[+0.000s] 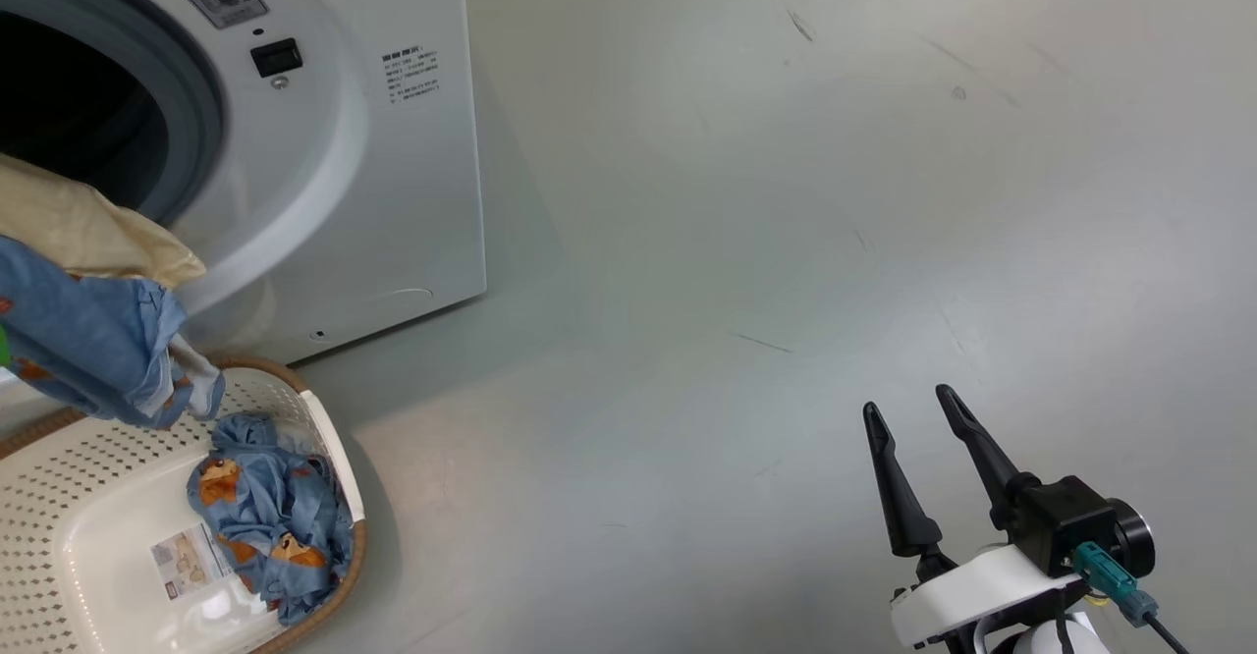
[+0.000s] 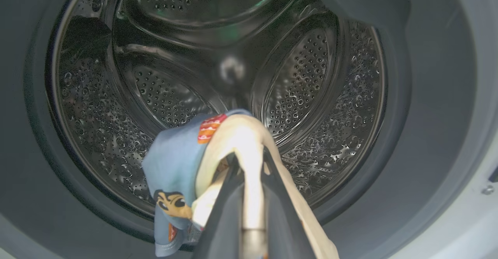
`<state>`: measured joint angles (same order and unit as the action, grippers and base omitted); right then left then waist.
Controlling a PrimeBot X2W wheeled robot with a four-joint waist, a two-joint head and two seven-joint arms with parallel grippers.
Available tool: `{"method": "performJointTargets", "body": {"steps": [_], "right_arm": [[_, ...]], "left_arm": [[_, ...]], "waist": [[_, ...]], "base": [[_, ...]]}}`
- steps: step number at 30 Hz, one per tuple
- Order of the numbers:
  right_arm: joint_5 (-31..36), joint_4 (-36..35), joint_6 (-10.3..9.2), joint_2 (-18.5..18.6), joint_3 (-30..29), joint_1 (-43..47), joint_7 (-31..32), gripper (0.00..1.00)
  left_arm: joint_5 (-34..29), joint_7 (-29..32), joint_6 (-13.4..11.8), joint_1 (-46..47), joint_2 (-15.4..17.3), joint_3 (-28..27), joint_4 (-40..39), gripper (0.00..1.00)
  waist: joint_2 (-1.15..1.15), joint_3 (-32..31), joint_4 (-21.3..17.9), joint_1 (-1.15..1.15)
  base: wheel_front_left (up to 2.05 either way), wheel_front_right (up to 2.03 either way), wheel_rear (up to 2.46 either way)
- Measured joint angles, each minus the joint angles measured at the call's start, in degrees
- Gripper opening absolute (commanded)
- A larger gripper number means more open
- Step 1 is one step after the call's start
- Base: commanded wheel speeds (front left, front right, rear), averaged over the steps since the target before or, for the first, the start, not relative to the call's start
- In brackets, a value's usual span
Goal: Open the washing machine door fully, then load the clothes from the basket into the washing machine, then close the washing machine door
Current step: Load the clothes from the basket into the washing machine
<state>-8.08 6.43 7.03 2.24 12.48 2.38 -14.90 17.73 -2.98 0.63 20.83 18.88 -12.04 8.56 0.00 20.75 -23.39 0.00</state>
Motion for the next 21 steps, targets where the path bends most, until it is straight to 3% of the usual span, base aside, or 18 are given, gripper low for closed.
{"method": "performJointTargets", "body": {"steps": [9, 21], "right_arm": [[-0.32, -1.66, 0.00, -0.10, 1.14, -2.95, -0.01, 1.00], [0.01, -1.87, 0.00, -0.21, 1.57, -3.33, -0.01, 1.00]], "left_arm": [[-1.16, 1.92, 0.13, 10.39, 4.07, 1.11, 5.79, 0.00], [-1.51, 1.05, 0.15, 23.01, 6.11, 0.74, 13.08, 0.00]], "waist": [[0.00, 7.16, -0.97, 0.01], [0.00, 13.35, 0.21, 0.01]], "base": [[0.00, 0.00, 0.00], [0.00, 0.00, 0.00]]}}
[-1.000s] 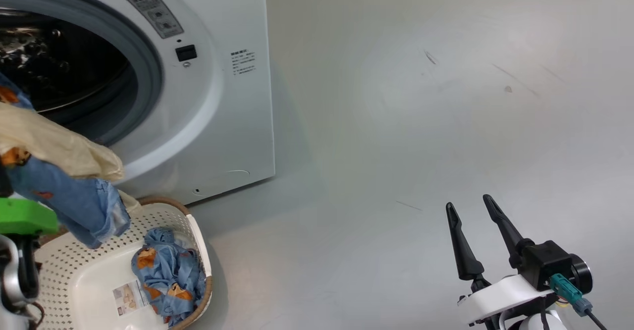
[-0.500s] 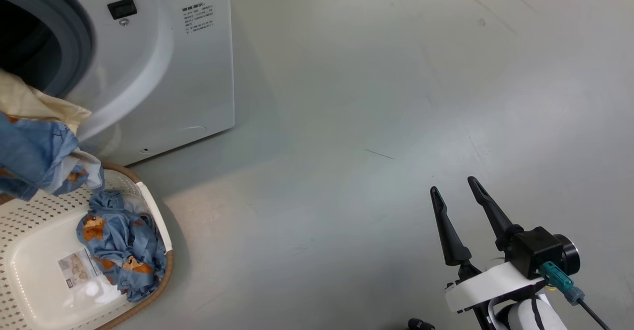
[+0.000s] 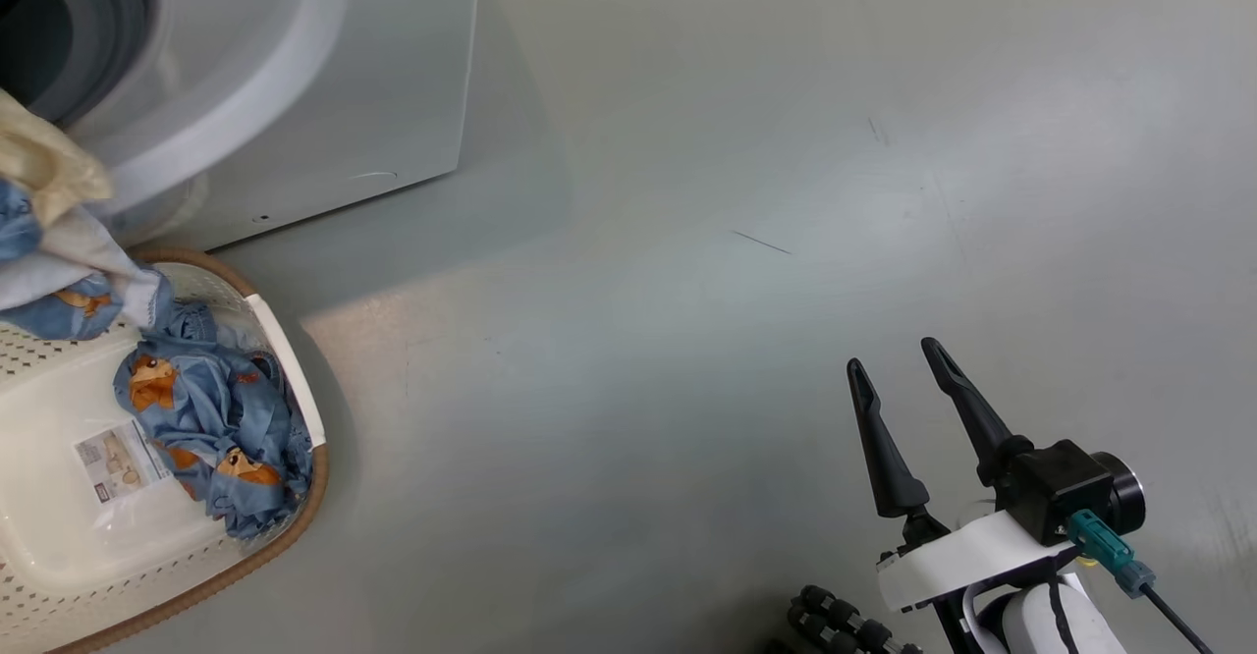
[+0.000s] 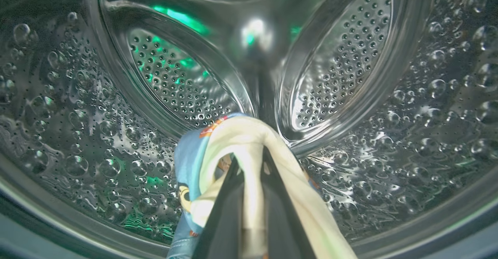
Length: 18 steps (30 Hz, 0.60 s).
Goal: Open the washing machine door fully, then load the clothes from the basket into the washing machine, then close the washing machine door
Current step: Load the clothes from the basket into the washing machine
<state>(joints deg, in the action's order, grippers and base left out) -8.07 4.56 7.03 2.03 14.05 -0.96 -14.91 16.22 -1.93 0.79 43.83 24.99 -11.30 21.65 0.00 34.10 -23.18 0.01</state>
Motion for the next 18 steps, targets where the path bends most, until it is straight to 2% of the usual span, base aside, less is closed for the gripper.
{"method": "performJointTargets", "body": {"steps": [10, 18], "right_arm": [[0.11, 0.20, 0.00, -0.05, 0.75, 0.07, 0.00, 1.00], [0.12, 0.23, 0.00, -0.05, 0.70, 0.09, 0.00, 1.00]], "left_arm": [[0.01, -3.71, -0.80, 6.28, 1.42, -1.49, 4.07, 0.00], [-1.35, -4.76, 0.05, 10.20, 2.05, 1.88, 7.33, 0.00]], "waist": [[0.00, 1.44, 0.21, 0.00], [0.00, 2.25, -0.21, 0.00]], "base": [[0.00, 0.00, 0.00], [0.00, 0.00, 0.00]]}}
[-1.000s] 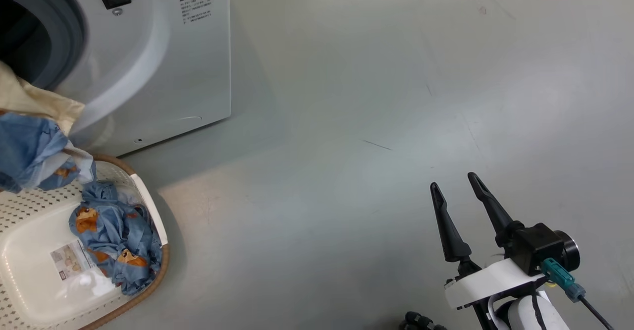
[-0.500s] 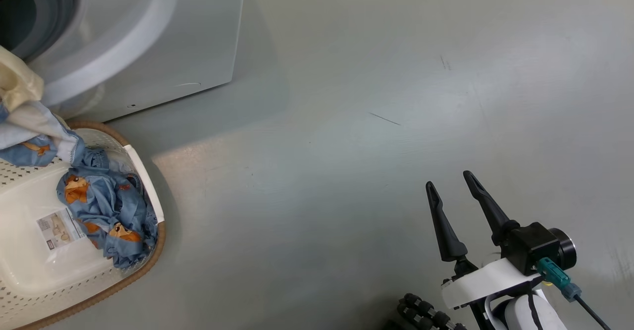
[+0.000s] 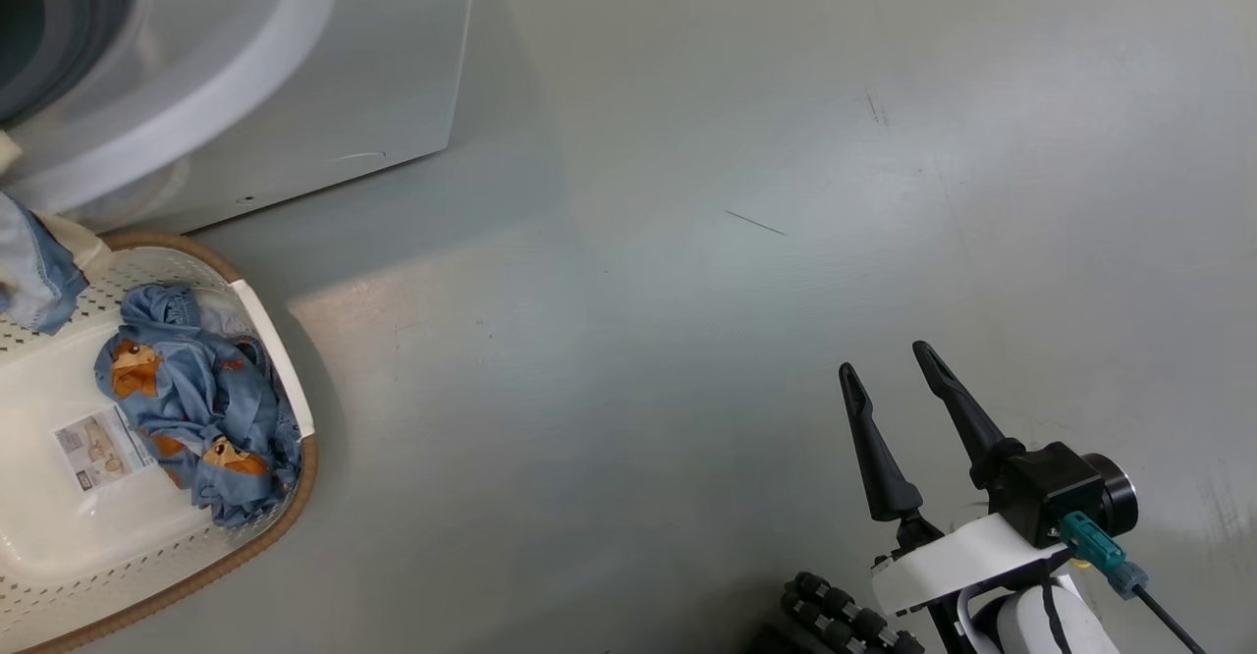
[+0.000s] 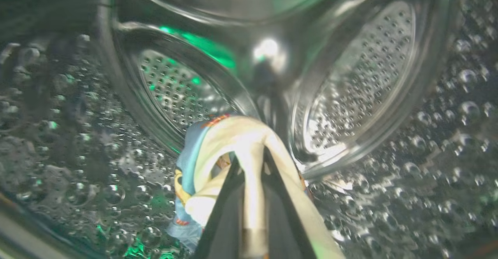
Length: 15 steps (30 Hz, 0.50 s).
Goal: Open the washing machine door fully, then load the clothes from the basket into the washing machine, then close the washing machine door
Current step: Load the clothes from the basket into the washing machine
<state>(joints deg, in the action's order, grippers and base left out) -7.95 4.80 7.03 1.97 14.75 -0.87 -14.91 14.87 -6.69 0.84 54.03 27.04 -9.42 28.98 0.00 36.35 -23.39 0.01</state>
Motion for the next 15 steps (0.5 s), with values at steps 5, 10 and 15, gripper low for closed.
{"method": "performJointTargets", "body": {"steps": [5, 10, 15], "right_arm": [[-0.12, -0.01, -0.01, 0.00, 0.26, 0.02, 0.00, 1.00], [-0.32, 0.00, -0.05, 0.01, 0.24, -0.02, 0.00, 1.00], [-0.71, -0.08, -0.10, 0.00, -0.02, -0.26, 0.00, 1.00]], "left_arm": [[-1.92, 0.07, 0.21, 0.06, -0.04, 2.24, 3.46, 0.00], [-3.46, 0.04, 0.13, 0.82, -0.04, 3.59, 6.09, 0.78], [-5.57, -0.51, -0.57, 1.49, -0.78, 5.71, 8.39, 1.00]], "waist": [[0.00, 0.22, -0.16, 0.00], [0.00, 0.27, -0.23, 0.00], [0.00, -0.26, 0.22, 0.00]], "base": [[0.00, 0.00, 0.00], [0.00, 0.00, 0.00], [0.00, 0.00, 0.00]]}}
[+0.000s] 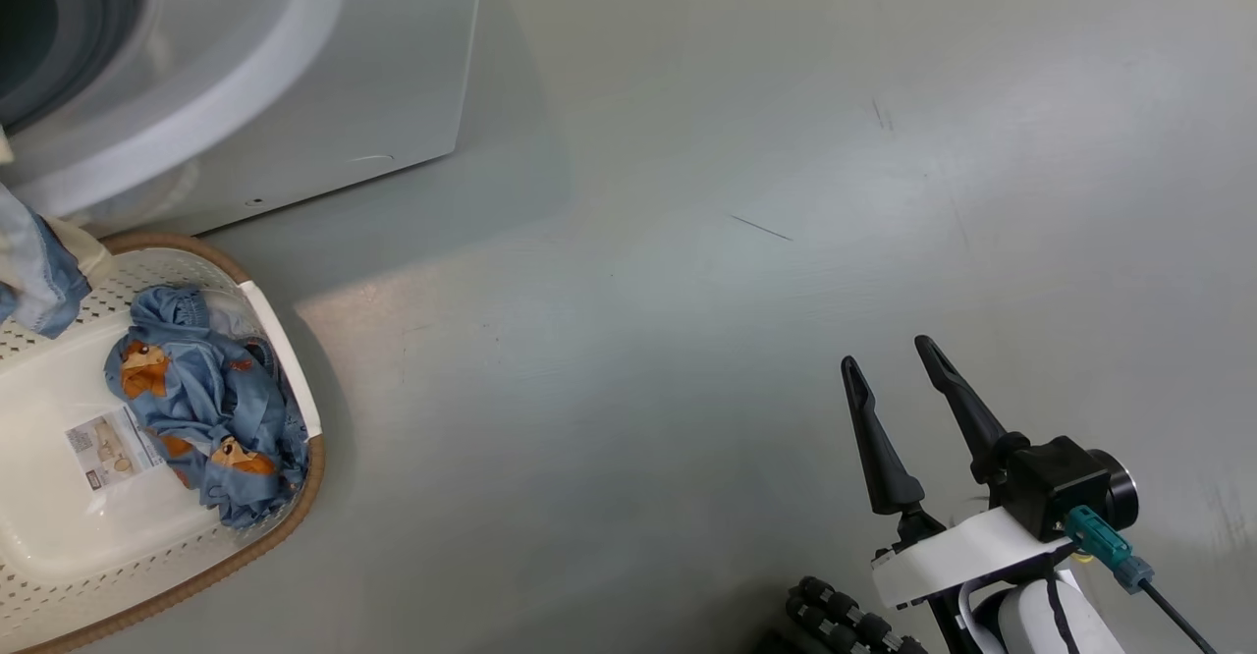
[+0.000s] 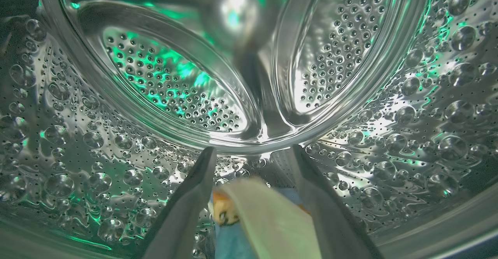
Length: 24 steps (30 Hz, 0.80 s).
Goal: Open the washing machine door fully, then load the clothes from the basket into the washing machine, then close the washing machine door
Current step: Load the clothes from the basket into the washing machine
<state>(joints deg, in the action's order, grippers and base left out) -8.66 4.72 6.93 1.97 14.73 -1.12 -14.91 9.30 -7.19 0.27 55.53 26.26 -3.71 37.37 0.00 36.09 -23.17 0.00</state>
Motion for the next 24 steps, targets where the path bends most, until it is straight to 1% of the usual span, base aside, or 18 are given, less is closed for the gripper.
{"method": "performJointTargets", "body": {"steps": [5, 11, 20, 24], "right_arm": [[-0.89, 0.08, -0.09, 0.00, 0.15, -1.16, 0.00, 1.00], [-1.10, 0.79, -0.52, 0.02, 0.23, -1.31, 0.00, 1.00], [-1.10, 1.54, -0.55, 0.05, -0.86, -1.29, 0.01, 1.00], [-1.09, 1.64, -0.57, 0.08, -1.29, -1.24, 0.00, 1.00]], "left_arm": [[-0.76, -1.02, -1.08, 0.22, -1.22, 0.49, 2.00, 1.00], [-0.83, -2.55, -1.42, -0.07, -3.65, 1.49, 4.81, 1.00], [-0.58, -3.27, -3.38, -1.48, -8.38, 1.96, 7.31, 1.00], [-0.13, -3.57, -3.77, -2.30, -9.68, 1.83, 7.92, 1.00]], "waist": [[0.00, -1.00, 0.74, 0.00], [0.00, -3.19, 1.57, 0.00], [0.00, -6.52, 3.46, 0.00], [0.00, -7.53, 4.61, 0.00]], "base": [[0.00, 0.00, 0.00], [0.00, 0.00, 0.00], [0.00, 0.00, 0.00], [0.00, 0.00, 0.00]]}}
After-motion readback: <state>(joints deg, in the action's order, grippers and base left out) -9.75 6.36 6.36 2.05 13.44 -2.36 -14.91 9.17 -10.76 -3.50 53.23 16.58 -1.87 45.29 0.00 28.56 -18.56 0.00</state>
